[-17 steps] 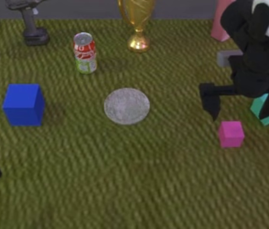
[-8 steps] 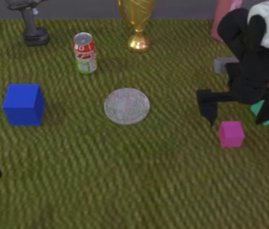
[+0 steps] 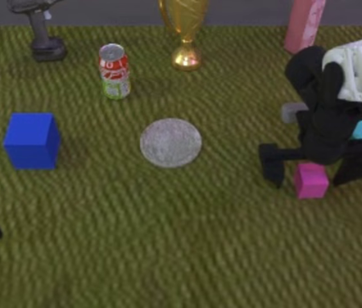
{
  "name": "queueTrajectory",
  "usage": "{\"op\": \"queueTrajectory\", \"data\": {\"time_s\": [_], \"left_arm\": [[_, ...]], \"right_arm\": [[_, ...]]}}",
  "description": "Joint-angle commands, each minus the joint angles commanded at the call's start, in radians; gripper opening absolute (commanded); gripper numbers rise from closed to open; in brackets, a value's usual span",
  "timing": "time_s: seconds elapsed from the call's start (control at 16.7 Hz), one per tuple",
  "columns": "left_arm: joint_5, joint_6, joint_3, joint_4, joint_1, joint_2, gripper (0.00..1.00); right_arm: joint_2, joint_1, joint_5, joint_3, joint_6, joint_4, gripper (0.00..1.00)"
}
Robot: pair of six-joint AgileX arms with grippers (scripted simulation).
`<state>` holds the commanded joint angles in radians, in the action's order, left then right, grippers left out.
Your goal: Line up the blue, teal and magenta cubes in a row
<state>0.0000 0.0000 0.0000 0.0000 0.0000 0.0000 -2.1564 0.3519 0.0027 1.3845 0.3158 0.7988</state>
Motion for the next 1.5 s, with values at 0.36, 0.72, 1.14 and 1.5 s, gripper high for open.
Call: {"op": "queueTrajectory", "data": {"time_s": [0.36,0.72,1.14,1.5], "left_arm": [[0.000,0.000,0.000,0.000,0.000,0.000,1.00],[0.000,0.000,0.000,0.000,0.000,0.000,1.00],[0.000,0.000,0.000,0.000,0.000,0.000,1.00],[0.000,0.000,0.000,0.000,0.000,0.000,1.00]], "right_arm": [[0.000,0.000,0.000,0.000,0.000,0.000,0.77],[0.000,0.000,0.000,0.000,0.000,0.000,0.32],[0.000,0.000,0.000,0.000,0.000,0.000,0.00],[0.037,-0.003,0.011,0.013,-0.005,0.016,0.00]]}}
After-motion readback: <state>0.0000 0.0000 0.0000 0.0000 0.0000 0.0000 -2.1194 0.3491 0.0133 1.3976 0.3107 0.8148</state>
